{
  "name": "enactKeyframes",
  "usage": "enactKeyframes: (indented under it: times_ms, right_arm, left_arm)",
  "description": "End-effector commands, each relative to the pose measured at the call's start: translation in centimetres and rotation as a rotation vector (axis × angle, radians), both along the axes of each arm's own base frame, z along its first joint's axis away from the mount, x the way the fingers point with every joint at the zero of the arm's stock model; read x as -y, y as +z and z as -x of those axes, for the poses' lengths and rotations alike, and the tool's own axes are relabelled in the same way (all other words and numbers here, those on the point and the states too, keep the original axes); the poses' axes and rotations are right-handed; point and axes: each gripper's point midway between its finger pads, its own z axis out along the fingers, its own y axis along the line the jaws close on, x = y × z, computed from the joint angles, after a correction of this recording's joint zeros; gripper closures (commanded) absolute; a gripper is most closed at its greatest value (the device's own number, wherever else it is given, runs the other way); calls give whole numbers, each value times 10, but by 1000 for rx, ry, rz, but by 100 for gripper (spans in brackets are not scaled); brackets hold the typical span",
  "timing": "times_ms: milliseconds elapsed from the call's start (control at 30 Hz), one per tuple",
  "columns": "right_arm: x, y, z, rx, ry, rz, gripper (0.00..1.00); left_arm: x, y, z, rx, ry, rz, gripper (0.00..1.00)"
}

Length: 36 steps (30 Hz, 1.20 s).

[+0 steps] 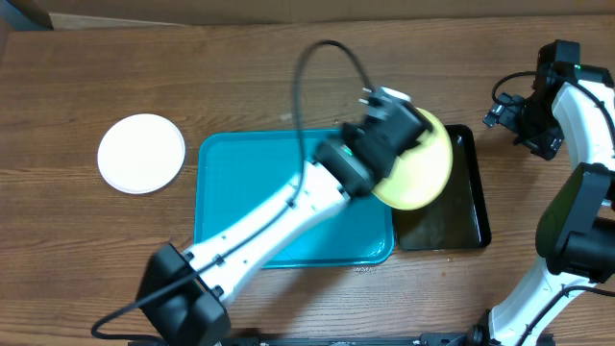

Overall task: Clean dirty plates on tray and stack at the side
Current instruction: 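Carry yellow plate left and stack it onto the white plates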

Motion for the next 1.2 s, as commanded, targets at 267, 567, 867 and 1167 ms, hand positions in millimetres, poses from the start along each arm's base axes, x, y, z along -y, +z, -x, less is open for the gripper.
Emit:
enactKeyframes:
  times_ms: [267, 567, 867, 1167]
  right_arm:
    - [1, 15, -3, 41, -7, 5, 0]
    - [1, 15, -3, 41, -7, 5, 0]
    - [1, 15, -3, 41, -7, 5, 0]
    - [1, 15, -3, 41, -7, 5, 0]
  left_arm:
    - [-172, -28, -55, -297, 439, 219, 96]
    - [-351, -34, -49, -326, 810, 223, 96]
    - [-507, -34, 12, -292, 1190, 172, 96]
    - [-546, -35, 28, -243, 1286, 210, 96]
